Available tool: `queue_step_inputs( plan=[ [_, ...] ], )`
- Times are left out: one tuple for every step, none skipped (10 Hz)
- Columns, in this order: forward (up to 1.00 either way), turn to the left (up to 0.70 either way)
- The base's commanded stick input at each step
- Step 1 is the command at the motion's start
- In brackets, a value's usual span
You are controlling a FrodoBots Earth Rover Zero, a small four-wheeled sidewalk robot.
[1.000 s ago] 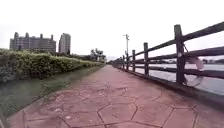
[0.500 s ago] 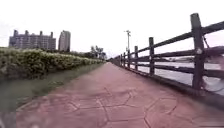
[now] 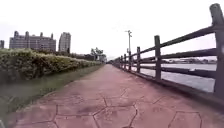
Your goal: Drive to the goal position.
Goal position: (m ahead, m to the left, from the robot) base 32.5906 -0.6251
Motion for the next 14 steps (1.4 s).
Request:
queue_step_inputs(
  plan=[
    [1.0, 0.0],
    [1.0, 0.0],
    [1.0, 0.0],
    [1.0, 0.0],
    [1.0, 0.0],
    [1.0, 0.0],
    [1.0, 0.0],
    [1.0, 0.0],
    [1.0, 0.0],
    [1.0, 0.0],
    [1.0, 0.0],
    [1.0, 0.0],
    [1.0, 0.0],
    [1.0, 0.0]
  ],
)
